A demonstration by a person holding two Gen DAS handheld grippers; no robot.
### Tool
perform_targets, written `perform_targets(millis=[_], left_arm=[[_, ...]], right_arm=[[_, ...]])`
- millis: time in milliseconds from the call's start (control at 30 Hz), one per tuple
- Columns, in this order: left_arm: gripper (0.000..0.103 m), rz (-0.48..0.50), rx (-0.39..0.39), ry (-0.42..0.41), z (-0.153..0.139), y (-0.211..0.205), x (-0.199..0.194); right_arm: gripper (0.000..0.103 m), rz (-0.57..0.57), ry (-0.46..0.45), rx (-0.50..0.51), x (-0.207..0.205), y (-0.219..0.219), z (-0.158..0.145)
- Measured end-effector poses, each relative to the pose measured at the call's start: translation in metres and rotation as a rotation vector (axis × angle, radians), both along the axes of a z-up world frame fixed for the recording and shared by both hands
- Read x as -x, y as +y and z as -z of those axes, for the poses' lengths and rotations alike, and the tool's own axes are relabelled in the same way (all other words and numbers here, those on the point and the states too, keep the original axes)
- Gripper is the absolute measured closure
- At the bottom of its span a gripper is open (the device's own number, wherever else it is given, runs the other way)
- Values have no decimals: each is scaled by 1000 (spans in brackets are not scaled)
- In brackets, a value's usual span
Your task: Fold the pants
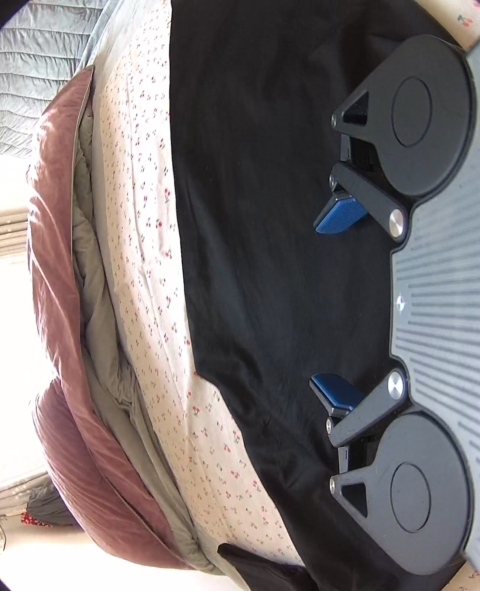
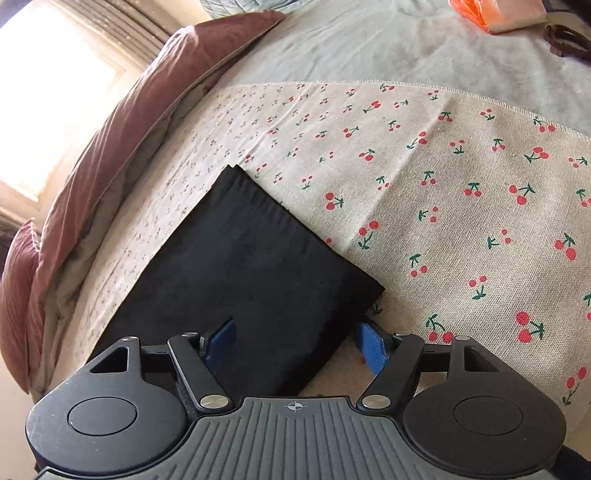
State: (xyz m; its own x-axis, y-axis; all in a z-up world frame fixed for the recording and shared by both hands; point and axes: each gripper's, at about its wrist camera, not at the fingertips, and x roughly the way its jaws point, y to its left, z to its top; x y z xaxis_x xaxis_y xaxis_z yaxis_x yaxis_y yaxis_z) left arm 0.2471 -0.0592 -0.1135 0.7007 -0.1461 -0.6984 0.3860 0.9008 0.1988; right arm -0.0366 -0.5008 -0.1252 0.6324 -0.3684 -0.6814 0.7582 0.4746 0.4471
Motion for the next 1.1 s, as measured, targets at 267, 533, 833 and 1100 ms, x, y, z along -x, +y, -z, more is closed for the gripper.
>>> perform_targets(millis=[267,533,833,1100], left_arm=[[15,1,-41,-12,4,-8,3],[14,-8,-47,-12,5,-11,1],[14,-15,-46,-10,5,-9,-1],[14,-20,-44,-6,5,-9,-1]], right_arm=[[43,33,61,111,-13,12,2],[77,52,37,98,-8,8,0],[99,-7,-12,136,-17,21,-17],[99,-91,-34,271,-37,47,-40]])
